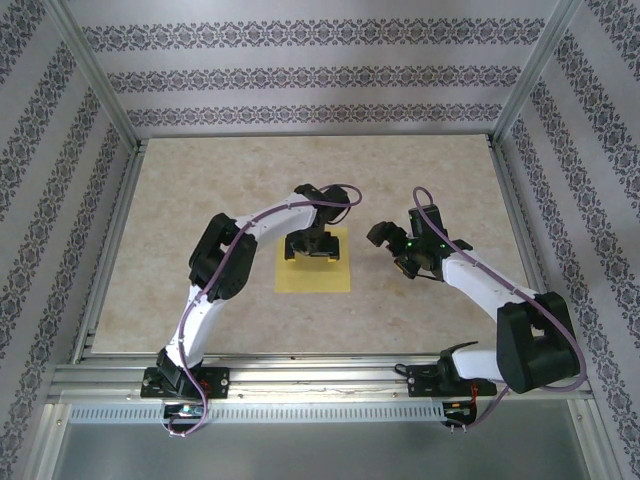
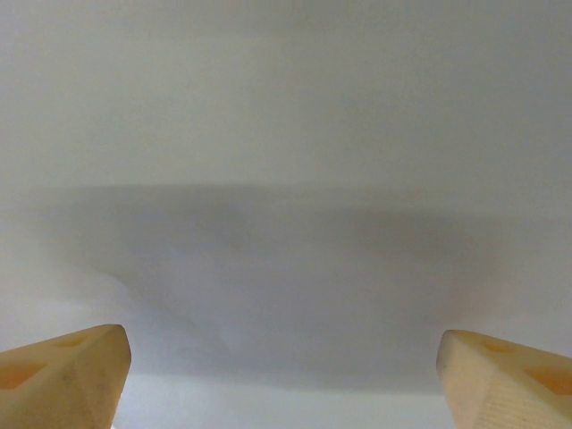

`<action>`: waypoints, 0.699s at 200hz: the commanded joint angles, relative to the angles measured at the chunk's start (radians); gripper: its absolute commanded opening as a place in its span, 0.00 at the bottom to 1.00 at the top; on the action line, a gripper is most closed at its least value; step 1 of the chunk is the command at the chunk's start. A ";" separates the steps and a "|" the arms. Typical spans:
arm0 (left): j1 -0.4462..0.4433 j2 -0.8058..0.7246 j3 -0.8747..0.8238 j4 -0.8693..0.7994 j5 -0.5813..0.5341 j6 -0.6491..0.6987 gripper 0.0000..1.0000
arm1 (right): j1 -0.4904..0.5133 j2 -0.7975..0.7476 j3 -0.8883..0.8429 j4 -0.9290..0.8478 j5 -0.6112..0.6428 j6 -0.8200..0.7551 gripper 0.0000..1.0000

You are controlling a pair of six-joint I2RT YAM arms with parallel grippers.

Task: Fold a paper plane with a square sheet of paper (pick it up from the middle)
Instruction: First fold the square sheet of paper in half at the center of the table.

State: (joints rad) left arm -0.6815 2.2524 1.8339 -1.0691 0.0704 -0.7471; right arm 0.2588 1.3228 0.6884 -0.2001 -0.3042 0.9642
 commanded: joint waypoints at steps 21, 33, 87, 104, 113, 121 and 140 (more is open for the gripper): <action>-0.018 0.033 0.007 -0.027 -0.033 -0.038 0.90 | 0.002 0.019 -0.004 0.008 -0.026 -0.006 0.98; -0.018 0.034 -0.020 -0.011 -0.031 -0.040 0.90 | 0.002 0.022 -0.003 0.008 -0.028 -0.002 0.98; -0.041 0.056 -0.115 0.054 -0.048 -0.046 0.88 | 0.017 0.033 0.027 0.030 -0.098 -0.049 0.98; -0.041 0.056 -0.148 0.088 -0.027 -0.048 0.87 | 0.026 0.041 0.035 0.033 -0.105 -0.056 0.98; -0.040 0.058 -0.163 0.101 -0.020 -0.052 0.87 | 0.029 0.046 0.037 0.035 -0.105 -0.056 0.98; -0.040 0.055 -0.175 0.113 -0.013 -0.054 0.85 | 0.032 0.051 0.039 0.035 -0.108 -0.054 0.98; -0.038 0.052 -0.197 0.138 -0.004 -0.053 0.83 | 0.038 0.057 0.039 0.037 -0.105 -0.051 0.98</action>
State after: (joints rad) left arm -0.7006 2.2189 1.7229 -0.9470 0.0490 -0.7872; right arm 0.2844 1.3666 0.6991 -0.1764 -0.3927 0.9344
